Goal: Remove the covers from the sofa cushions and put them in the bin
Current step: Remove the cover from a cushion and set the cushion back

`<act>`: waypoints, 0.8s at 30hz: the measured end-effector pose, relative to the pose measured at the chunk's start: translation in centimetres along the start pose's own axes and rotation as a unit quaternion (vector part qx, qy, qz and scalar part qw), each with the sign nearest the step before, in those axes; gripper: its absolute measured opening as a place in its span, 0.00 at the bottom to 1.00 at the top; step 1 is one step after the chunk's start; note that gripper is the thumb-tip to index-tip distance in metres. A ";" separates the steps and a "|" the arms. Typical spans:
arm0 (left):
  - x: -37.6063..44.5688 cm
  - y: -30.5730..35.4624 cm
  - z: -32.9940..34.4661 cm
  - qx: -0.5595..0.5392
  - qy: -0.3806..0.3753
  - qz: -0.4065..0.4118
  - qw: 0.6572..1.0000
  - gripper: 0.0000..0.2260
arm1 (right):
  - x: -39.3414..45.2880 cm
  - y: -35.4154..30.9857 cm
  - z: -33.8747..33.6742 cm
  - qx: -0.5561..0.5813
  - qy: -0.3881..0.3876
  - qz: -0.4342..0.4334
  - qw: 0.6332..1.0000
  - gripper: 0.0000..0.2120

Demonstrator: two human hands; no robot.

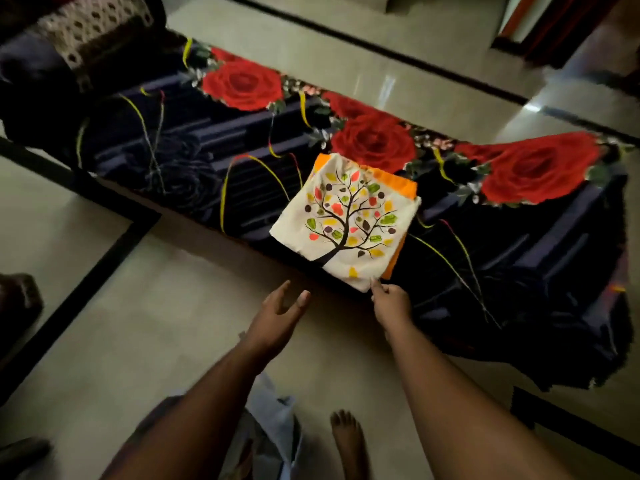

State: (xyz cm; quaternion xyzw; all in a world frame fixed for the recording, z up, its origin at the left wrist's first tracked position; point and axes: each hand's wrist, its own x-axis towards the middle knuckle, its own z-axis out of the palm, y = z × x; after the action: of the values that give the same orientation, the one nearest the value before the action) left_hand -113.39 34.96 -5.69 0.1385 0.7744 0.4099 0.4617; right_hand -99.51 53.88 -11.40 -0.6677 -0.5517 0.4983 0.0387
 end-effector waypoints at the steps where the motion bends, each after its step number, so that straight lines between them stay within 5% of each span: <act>1: 1.8 -0.2 1.3 0.001 0.006 -0.009 1.000 0.39 | 3.4 0.1 0.7 -0.009 0.000 0.018 1.000 0.22; 7: 10.1 -1.9 8.2 0.019 0.005 -0.050 0.999 0.34 | 16.9 3.3 5.3 -0.001 -0.017 0.143 0.990 0.40; 14: 13.0 -3.2 10.7 0.032 -0.006 -0.065 0.997 0.40 | 27.1 9.4 9.5 0.038 -0.084 0.198 0.976 0.57; 20: 12.6 -3.5 10.7 0.039 0.027 -0.044 0.998 0.38 | 21.8 3.7 6.7 0.146 -0.066 0.169 0.973 0.25; 24: 11.0 -3.1 10.1 0.142 0.061 -0.012 0.988 0.39 | 16.3 1.0 5.2 0.211 -0.070 -0.025 0.975 0.09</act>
State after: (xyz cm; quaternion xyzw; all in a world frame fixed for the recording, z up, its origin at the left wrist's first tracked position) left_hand -110.43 44.66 -17.04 0.1683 0.8530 0.2982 0.3938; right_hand -104.18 63.55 -24.74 -0.5936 -0.4519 0.6482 0.1526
